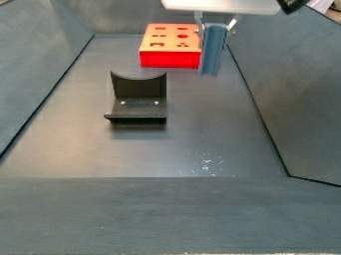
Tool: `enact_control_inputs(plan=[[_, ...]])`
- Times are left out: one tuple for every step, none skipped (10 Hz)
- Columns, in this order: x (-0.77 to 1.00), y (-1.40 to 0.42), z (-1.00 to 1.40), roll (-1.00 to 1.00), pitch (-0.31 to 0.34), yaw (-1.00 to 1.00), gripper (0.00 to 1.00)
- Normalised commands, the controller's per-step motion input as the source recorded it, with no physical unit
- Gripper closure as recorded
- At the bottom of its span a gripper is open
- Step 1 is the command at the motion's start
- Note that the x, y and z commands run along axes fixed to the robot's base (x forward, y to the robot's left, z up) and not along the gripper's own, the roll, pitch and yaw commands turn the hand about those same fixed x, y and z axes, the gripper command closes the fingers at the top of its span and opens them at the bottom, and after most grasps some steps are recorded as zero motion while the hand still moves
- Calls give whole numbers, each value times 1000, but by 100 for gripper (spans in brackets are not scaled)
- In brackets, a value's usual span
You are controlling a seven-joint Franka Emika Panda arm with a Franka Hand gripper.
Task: Pick up the arch object. Move up. Place the arch object on the fixture. Regrasp the arch object. Rotate the arch object. Move to above the board. Insert the arch object.
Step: Move to above the board.
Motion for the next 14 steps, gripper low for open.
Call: enact_control_inputs(plan=[[-29, -82, 1000, -186, 24, -35, 100], [-30, -73, 1000, -176, 27, -32, 100], [-31, -66, 1000, -171, 26, -33, 100], [-31, -60, 1000, -166, 28, -32, 100], [-31, -56, 1000, -169, 28, -33, 100], [-34, -48, 1000, -168, 26, -35, 100], [-34, -44, 1000, -159, 20, -34, 100], [-33, -39, 1000, -156, 19, -34, 100], [-35, -32, 1000, -148, 19, -38, 100], [-36, -30, 1000, -147, 16, -36, 100], [-38, -27, 1000, -152, 13, -38, 100], [-40, -21, 1000, -151, 8, -39, 100], [-40, -11, 1000, -143, 11, -39, 100], [-39, -6, 1000, -140, 19, -36, 100]])
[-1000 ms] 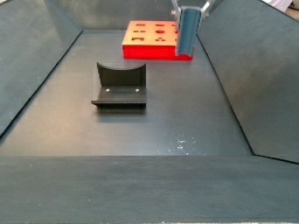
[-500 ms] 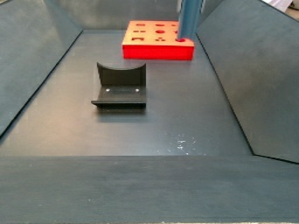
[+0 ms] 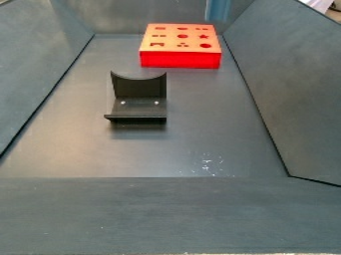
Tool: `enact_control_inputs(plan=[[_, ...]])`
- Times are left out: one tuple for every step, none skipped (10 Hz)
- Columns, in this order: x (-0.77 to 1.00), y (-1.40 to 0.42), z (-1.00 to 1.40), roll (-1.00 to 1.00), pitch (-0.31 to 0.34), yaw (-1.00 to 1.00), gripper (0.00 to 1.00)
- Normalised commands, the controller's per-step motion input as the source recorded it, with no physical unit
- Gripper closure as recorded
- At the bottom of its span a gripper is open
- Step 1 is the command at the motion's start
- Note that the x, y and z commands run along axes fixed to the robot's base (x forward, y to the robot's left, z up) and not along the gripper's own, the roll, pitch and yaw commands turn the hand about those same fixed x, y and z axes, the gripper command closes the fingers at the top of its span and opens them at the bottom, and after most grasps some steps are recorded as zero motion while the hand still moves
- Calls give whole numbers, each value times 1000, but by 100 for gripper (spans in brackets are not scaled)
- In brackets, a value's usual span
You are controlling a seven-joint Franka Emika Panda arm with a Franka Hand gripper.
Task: Pick up the arch object. Move up. Place the arch object on the fixture. Regrasp the arch object. Rotate the arch object. Move to above the board. Insert the arch object.
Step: Move to above the board.
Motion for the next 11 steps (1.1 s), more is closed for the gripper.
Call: enact_control_inputs(plan=[[-34, 2, 1000, -146, 17, -36, 100], [-37, 9, 950, -152, 17, -41, 100], [-37, 13, 814, -154, 15, -44, 100], [-31, 15, 631, -146, 11, -44, 100], [-26, 13, 495, -137, 15, -42, 100], [-20, 13, 355, -130, 22, -42, 100], [276, -1000, 82, 275, 368, -46, 100], [279, -1000, 42, 278, 361, -45, 100], [311, -1000, 48, 268, 316, 18, 100], [327, -1000, 52, 198, 300, 20, 100], [358, -1000, 44, 123, 256, 20, 100]])
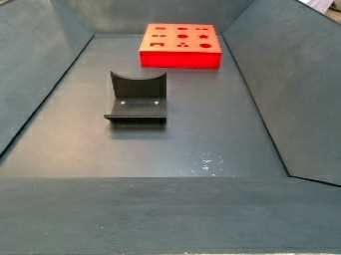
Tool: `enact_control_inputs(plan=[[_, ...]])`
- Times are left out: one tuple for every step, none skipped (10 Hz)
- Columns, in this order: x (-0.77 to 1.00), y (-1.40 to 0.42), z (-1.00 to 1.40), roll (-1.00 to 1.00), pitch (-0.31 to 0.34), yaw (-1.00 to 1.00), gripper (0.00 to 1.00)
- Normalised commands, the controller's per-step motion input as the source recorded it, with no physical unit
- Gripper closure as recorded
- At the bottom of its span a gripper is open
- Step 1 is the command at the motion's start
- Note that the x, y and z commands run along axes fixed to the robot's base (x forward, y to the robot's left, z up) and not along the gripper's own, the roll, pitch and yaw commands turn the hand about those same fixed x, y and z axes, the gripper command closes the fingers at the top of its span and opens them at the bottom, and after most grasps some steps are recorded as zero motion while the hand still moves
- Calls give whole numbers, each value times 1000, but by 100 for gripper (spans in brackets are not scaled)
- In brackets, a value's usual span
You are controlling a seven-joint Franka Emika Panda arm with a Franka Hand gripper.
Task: Pick up the arch object. Move up. Place the arch object on the fixture. Regrasp the arch object. Rotate the arch object. Move to above the board. Insert the arch object.
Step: Move to above the board, then insert the arch object.
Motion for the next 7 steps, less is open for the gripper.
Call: enact_control_inputs(plan=[[372, -1000, 48, 95, 224, 17, 100], [402, -1000, 53, 93, 193, 14, 100], [432, -1000, 54, 78, 179, 14, 100], [387, -768, 40, 93, 177, 12, 100], [336, -594, 29, 94, 180, 10, 100], [237, -324, 21, 97, 181, 13, 100], [809, 197, -620, -191, 89, -174, 100]])
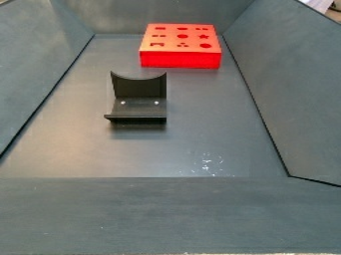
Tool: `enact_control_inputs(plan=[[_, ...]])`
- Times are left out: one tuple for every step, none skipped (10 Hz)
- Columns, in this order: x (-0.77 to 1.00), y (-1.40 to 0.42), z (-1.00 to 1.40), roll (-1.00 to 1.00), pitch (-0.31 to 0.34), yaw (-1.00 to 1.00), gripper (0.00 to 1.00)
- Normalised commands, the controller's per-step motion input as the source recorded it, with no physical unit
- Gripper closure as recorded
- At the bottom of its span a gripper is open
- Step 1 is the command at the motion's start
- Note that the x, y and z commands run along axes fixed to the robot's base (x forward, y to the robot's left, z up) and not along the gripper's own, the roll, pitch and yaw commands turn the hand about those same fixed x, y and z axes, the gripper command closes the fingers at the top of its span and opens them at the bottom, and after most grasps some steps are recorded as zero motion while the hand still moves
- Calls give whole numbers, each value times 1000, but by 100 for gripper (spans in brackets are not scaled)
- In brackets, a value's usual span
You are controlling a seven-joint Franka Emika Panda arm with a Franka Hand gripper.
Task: Pick up the arch object. Move up. Place the arch object on the fixture. Regrasp the arch object. Rotate the arch object. Move to above the board. Insert the arch object.
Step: Insert the arch object.
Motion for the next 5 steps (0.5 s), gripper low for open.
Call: enact_control_inputs(plan=[[886, 94, -589, -194, 93, -197, 100], [889, 100, -609, -173, 113, -183, 100], [834, 137, -611, -153, 163, -163, 100], [663, 126, -737, -123, 124, -94, 100], [443, 143, -963, -59, 60, -23, 100]])
